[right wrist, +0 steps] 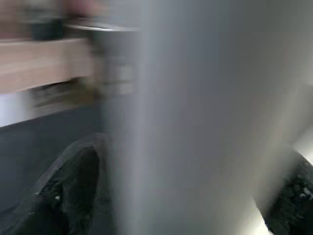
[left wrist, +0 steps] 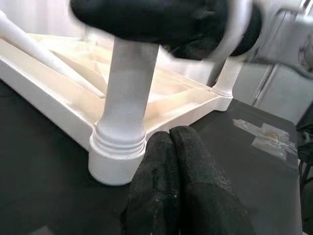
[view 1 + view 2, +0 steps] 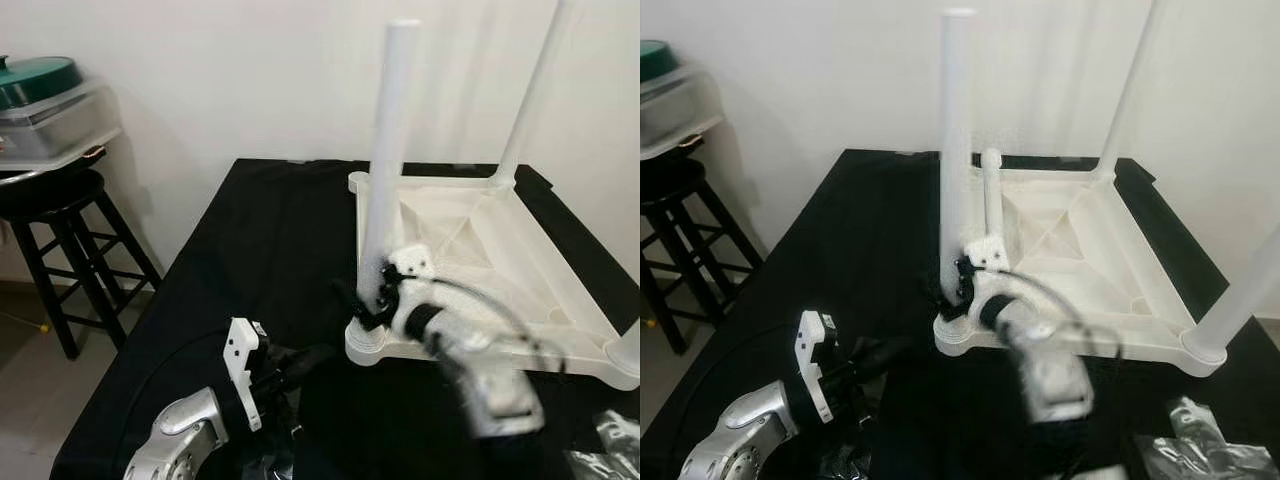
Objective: Building children table
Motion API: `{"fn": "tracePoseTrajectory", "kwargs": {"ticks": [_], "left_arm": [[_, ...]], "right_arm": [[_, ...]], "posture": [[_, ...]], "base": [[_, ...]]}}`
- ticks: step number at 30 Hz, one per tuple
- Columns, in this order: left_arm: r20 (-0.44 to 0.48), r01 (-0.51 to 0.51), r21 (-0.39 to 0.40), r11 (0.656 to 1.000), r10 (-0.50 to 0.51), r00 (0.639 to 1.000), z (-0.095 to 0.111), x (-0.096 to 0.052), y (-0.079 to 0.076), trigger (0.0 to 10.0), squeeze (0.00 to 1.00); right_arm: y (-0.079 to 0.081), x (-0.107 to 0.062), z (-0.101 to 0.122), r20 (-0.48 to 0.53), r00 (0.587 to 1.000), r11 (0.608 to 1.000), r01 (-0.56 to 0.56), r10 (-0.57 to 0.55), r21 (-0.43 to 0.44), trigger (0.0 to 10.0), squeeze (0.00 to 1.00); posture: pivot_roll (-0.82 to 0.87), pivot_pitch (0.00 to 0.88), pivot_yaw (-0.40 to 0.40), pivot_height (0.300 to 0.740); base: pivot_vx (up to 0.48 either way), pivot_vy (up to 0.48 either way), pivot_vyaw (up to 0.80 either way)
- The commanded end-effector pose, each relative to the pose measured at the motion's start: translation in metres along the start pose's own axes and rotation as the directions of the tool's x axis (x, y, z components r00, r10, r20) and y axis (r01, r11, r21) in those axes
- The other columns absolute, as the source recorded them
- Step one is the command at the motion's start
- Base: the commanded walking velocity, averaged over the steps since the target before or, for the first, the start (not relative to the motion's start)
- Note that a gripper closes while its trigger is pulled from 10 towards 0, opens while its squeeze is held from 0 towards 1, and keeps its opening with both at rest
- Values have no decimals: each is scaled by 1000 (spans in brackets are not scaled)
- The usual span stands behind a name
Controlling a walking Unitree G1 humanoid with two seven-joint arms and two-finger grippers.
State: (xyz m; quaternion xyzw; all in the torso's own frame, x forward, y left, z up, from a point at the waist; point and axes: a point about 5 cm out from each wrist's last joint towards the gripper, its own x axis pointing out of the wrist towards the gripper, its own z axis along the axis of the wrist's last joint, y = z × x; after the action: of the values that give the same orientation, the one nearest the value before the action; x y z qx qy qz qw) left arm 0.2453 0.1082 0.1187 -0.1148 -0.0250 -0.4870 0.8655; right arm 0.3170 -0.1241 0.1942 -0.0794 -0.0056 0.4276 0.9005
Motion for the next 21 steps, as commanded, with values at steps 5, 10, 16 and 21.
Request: {"fn": "tracePoseTrajectory", "kwargs": {"ticks": [5, 10, 16, 21], "left_arm": [[-10, -2, 13, 1000, 2, 1000, -2, 1, 1, 10000, 0], [-15, -2, 12, 1000, 2, 1000, -3, 2, 2, 10000, 0], [-20, 1, 14, 1000, 0, 1000, -3, 1, 2, 10000, 0], [-20, 0, 20, 1000, 0, 1000, -3, 0, 1, 10000, 0]], "right_arm": [[4, 1, -11, -44, 963, 964, -266, 266, 8, 10000, 0], [-18, 4, -11, -23, 939, 937, -339, 342, 88, 5333, 0], [-30, 2, -14, -11, 933, 925, -356, 361, 132, 0, 0], [-37, -4, -24, -36, 931, 922, -353, 362, 159, 0, 0]], "posture": [[-21, 0, -21, 740], [-4, 0, -16, 740], [3, 0, -15, 740], [10, 0, -17, 740]], "base": [[0, 0, 0], [0, 0, 0], [0, 0, 0], [0, 0, 0]]}}
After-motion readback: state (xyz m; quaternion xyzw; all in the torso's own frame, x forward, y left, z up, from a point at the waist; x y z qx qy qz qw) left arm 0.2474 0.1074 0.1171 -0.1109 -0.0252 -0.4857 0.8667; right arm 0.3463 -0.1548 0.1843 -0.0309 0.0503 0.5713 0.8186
